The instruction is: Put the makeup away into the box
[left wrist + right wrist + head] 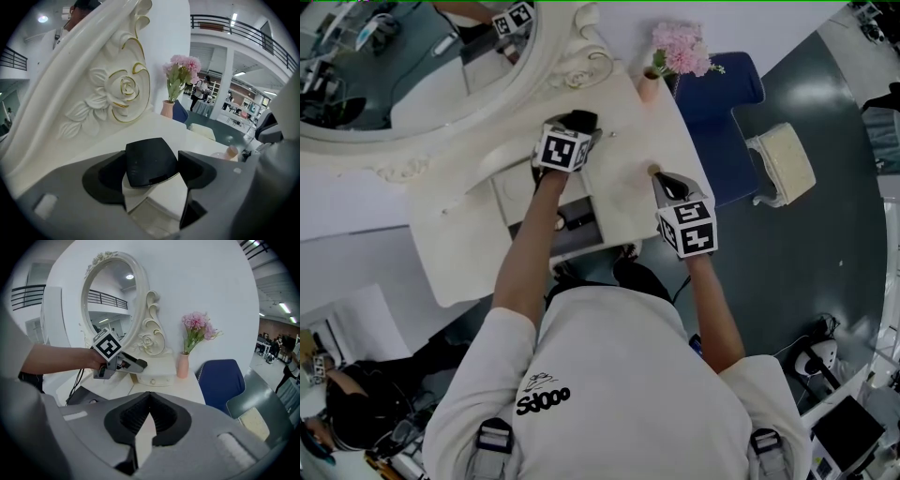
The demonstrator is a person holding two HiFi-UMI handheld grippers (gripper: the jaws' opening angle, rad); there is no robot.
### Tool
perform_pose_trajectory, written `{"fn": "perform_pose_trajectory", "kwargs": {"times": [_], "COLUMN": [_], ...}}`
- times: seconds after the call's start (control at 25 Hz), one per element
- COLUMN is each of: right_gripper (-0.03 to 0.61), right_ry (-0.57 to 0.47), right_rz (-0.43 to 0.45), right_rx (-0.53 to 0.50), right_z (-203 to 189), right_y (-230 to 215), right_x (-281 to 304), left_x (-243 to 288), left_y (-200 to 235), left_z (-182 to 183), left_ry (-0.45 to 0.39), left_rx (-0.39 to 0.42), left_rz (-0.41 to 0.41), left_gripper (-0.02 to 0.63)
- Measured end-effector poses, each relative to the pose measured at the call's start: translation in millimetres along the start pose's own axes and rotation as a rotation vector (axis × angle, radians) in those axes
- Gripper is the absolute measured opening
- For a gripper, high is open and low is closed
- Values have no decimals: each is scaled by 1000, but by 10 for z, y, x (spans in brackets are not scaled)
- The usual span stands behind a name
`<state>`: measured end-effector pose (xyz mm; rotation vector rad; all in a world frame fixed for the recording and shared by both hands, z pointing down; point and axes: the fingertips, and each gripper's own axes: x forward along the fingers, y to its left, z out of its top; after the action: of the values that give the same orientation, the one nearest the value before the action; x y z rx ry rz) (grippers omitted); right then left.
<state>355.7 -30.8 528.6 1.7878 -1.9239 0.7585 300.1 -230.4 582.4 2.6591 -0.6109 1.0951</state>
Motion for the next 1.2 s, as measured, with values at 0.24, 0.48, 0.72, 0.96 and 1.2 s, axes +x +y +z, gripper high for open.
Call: {"fn": "perform_pose_trajectory", "kwargs": {"times": [0.24, 0.48, 0.72, 0.96, 1.2], "right_gripper": [2, 2, 2, 3, 2], "right_ry": [-14, -69, -74, -36, 4], "right_rz": [-6, 21, 73, 138, 168], "right_rx": [-15, -72, -119, -185, -217], "right_z": [134, 479, 592, 534, 373], "right_y": [333, 773, 1392, 1957, 2242], "right_x": [30, 144, 336, 531, 661], "left_x": [-592, -1396, -1982, -2253, -2269], "left_y": [43, 163, 130, -158, -478], "left_z": [116, 49, -440, -1182, -1860], "left_ry": [-137, -254, -224, -108, 59], "left_rx": [49, 61, 98, 126, 139], "left_rz": [-32, -71, -132, -249, -387], "left_gripper": [368, 368, 368, 368, 369]}}
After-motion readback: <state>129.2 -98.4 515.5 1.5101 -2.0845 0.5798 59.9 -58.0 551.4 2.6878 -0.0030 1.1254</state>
